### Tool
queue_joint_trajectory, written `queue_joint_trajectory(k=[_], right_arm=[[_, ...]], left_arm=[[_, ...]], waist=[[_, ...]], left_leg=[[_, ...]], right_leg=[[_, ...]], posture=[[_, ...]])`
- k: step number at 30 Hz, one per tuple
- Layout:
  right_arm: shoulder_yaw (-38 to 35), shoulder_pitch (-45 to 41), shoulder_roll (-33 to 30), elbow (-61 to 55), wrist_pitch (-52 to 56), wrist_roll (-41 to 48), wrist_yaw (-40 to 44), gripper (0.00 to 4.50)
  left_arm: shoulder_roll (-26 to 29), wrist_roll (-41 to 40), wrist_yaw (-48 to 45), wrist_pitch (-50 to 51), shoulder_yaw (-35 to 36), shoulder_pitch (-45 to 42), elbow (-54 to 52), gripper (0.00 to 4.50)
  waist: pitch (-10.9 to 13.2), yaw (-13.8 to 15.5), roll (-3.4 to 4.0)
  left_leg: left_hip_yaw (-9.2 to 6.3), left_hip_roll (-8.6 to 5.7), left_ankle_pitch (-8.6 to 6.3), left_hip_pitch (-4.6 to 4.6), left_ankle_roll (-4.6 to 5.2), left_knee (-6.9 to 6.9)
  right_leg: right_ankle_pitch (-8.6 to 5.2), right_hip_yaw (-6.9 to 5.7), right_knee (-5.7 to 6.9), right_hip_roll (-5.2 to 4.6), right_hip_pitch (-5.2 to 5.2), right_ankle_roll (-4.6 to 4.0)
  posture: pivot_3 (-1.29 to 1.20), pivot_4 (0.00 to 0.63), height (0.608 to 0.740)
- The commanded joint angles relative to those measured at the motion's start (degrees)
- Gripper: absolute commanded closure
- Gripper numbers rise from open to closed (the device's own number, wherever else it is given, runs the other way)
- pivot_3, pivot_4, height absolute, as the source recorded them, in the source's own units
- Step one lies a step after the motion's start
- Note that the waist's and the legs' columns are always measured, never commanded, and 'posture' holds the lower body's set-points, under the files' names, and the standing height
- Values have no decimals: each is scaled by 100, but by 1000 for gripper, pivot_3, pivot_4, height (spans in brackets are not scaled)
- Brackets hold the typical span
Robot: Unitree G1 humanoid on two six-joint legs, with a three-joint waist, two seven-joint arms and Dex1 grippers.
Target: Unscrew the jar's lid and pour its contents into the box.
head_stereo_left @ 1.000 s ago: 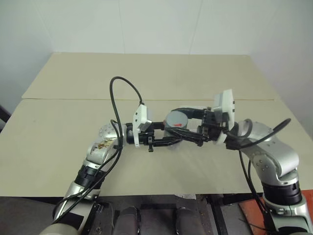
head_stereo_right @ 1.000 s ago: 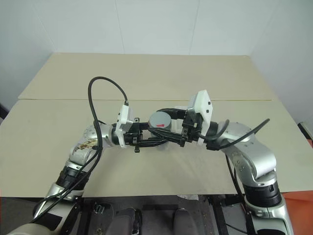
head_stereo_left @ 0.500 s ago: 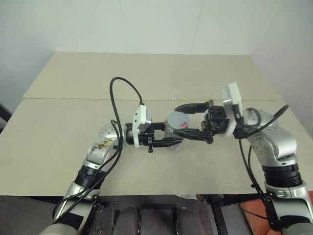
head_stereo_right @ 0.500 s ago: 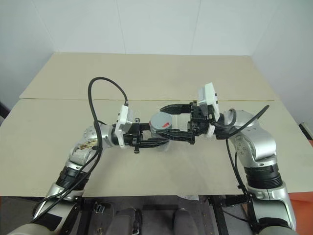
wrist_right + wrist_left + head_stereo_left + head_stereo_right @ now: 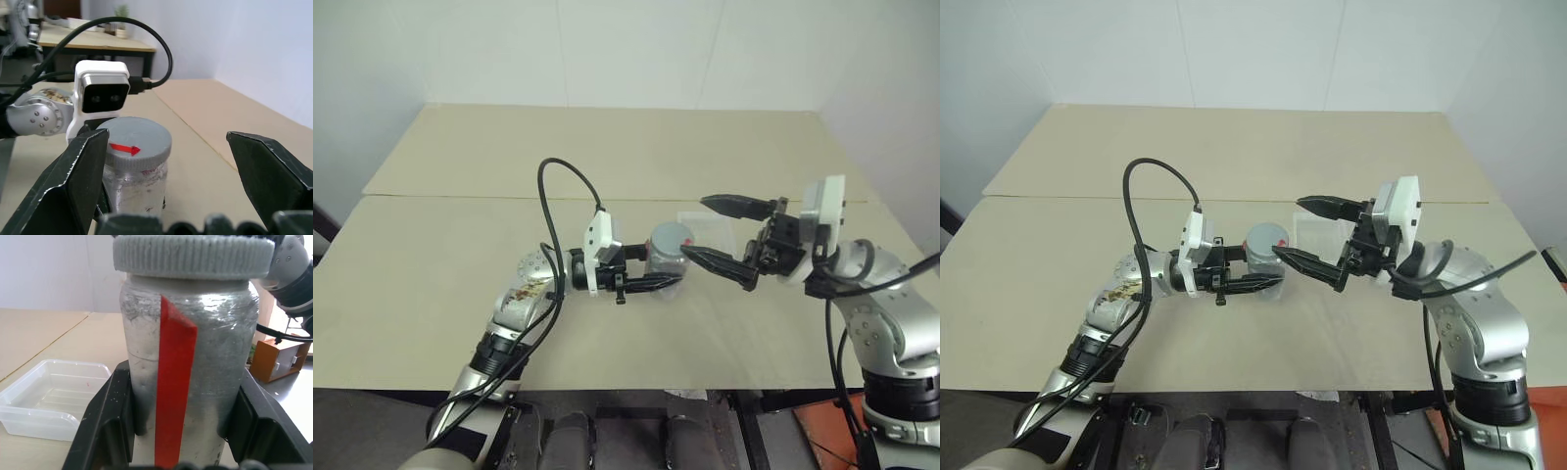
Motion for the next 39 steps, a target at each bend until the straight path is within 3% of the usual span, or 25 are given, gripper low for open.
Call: queue_joint_trajectory(k=[1,17,39], right_arm=[[-34,-60,7,-438,67,92,-327,46],[763,-478,176,-304,182,-556,-995,46],[-28,254,-382,-606,263,-232,-946,46]], left_arm=[[-78,71,-2,-188,-39,-156,40,2439],[-178,265,27,-298,-52,-126,32,2439],[-191,222,-85,-443,23,-140,258,2439]], waist=[[0,1,0],[0,2,0],[0,19,0]], left_leg=[[0,0,0,0,0,0],[-1,-1,0,-1,0,3],[-1,-1,0,-2,0,3]], right_leg=[[0,0,1,0,0,0],[0,-1,1,0,0,0],[0,-1,0,0,1,0]], posture=[[0,150,740],[0,150,740],[0,150,740]])
